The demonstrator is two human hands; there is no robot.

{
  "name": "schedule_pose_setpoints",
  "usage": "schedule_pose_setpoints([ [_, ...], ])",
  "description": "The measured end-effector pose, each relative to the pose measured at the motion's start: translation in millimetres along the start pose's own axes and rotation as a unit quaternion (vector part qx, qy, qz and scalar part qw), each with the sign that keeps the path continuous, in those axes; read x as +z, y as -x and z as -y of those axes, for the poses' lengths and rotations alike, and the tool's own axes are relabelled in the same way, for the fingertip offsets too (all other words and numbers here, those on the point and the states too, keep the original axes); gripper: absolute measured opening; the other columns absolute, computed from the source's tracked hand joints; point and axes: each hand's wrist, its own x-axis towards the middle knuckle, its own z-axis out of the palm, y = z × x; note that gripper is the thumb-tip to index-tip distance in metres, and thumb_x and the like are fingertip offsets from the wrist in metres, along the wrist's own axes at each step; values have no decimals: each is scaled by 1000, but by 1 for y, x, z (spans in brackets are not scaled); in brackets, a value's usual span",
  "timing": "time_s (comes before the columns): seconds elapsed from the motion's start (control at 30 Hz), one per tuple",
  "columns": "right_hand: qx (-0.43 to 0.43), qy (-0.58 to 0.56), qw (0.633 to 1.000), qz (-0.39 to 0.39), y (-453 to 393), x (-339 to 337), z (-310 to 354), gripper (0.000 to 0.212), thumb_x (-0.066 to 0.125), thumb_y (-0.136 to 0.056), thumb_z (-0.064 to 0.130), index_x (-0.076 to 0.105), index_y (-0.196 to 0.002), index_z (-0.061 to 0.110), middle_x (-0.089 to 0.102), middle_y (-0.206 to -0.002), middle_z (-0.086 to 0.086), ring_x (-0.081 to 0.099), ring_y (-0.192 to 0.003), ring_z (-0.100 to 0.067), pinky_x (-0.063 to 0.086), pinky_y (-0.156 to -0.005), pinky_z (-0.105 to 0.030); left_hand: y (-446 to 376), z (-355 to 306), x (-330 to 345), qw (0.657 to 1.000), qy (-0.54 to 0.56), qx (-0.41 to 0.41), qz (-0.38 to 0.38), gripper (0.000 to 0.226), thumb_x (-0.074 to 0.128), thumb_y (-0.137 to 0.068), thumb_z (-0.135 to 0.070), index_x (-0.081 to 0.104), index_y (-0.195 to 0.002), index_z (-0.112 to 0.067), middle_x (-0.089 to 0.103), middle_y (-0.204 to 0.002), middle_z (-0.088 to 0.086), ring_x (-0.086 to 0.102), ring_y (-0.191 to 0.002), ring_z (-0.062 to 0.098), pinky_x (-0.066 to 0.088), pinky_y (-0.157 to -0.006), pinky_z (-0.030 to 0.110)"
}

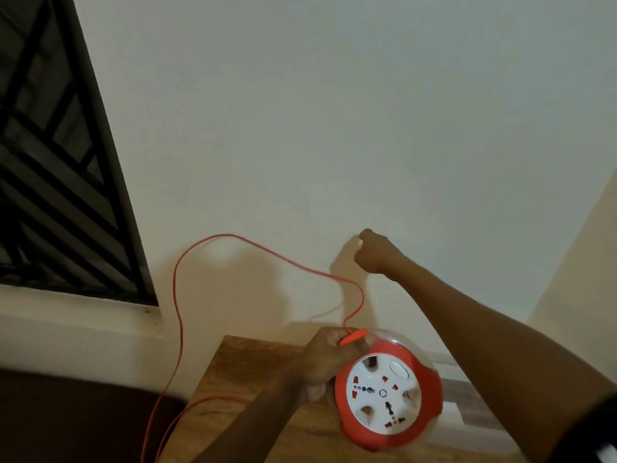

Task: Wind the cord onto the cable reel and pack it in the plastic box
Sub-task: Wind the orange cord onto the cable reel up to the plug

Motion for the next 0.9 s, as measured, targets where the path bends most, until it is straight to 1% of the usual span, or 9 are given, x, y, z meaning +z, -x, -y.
schedule_pose_setpoints([
  [0.1, -97, 18, 995, 0, 16, 1, 11, 44, 48, -91, 17, 47, -135, 14, 54, -132, -9, 58, -109, -25, 50, -90, -37, -4, 4, -5, 1000, 16, 2, -20, 51, 73, -91, -46, 73, -122, -6, 76, -118, 25, 70, -112, 49, 53, -102, 64],
  [0.27, -242, 70, 966, 52, 75, -5, 31, 15, 63, -86, 27, 66, -98, 19, 68, -100, 2, 62, -88, -14, 52, -81, -33, -12, 5, -4, 997, 49, -6, -67, 42, 75, -90, -43, 78, -110, -6, 78, -108, 25, 71, -106, 53, 56, -96, 59],
  [0.33, -265, 104, 952, 110, 107, -5, 32, 10, 66, -84, 25, 67, -88, 17, 68, -88, 3, 63, -79, -13, 53, -74, -33, -17, 6, -5, 995, 70, 2, -67, 31, 81, -85, -34, 79, -99, -6, 77, -98, 25, 71, -93, 52, 57, -87, 56],
  [0.4, -276, 166, 934, 156, 133, 0, 27, 9, 68, -82, 24, 67, -84, 15, 67, -79, 2, 62, -71, -14, 52, -66, -29, -21, 9, -6, 994, 76, -5, -84, 12, 74, -86, -16, 82, -80, -9, 74, -80, 18, 72, -72, 35, 56, -69, 42],
  [0.43, -275, 199, 925, 169, 142, 3, 23, 8, 68, -82, 22, 67, -84, 14, 68, -79, 0, 63, -72, -16, 52, -66, -29, -25, 11, -8, 992, 75, -7, -105, 24, 65, -91, -9, 83, -75, -10, 73, -73, 15, 72, -63, 27, 56, -60, 34],
  [0.53, -260, 274, 908, 179, 159, 15, -3, 18, 68, -84, 18, 69, -102, 18, 68, -108, -1, 64, -94, -21, 53, -82, -33, -31, 6, -4, 992, 57, -3, -116, 26, 67, -99, -28, 84, -92, -9, 81, -87, 17, 78, -79, 31, 65, -72, 40],
  [0.63, -294, 333, 889, 109, 166, 28, -35, 48, 70, -83, 12, 59, -127, 27, 45, -143, -5, 54, -117, -26, 52, -89, -41, -32, 0, -2, 992, 33, 10, -119, 30, 71, -93, -47, 83, -97, -20, 82, -101, 15, 79, -92, 37, 65, -85, 49],
  [0.8, -334, 343, 878, 3, 167, 46, -62, 50, 64, -84, 13, 49, -129, 28, 39, -144, -17, 52, -111, -36, 52, -77, -44, -34, -3, 1, 992, 33, 4, -125, 31, 70, -94, -44, 82, -98, -16, 81, -101, 17, 79, -89, 37, 64, -83, 48],
  [0.9, -333, 343, 878, -18, 170, 40, -65, 48, 75, -73, 16, 62, -117, 27, 46, -143, -14, 60, -105, -36, 54, -62, -38, -34, -8, -2, 993, 30, -6, -118, 32, 67, -96, -44, 81, -94, -16, 81, -95, 16, 78, -78, 32, 64, -75, 43],
])
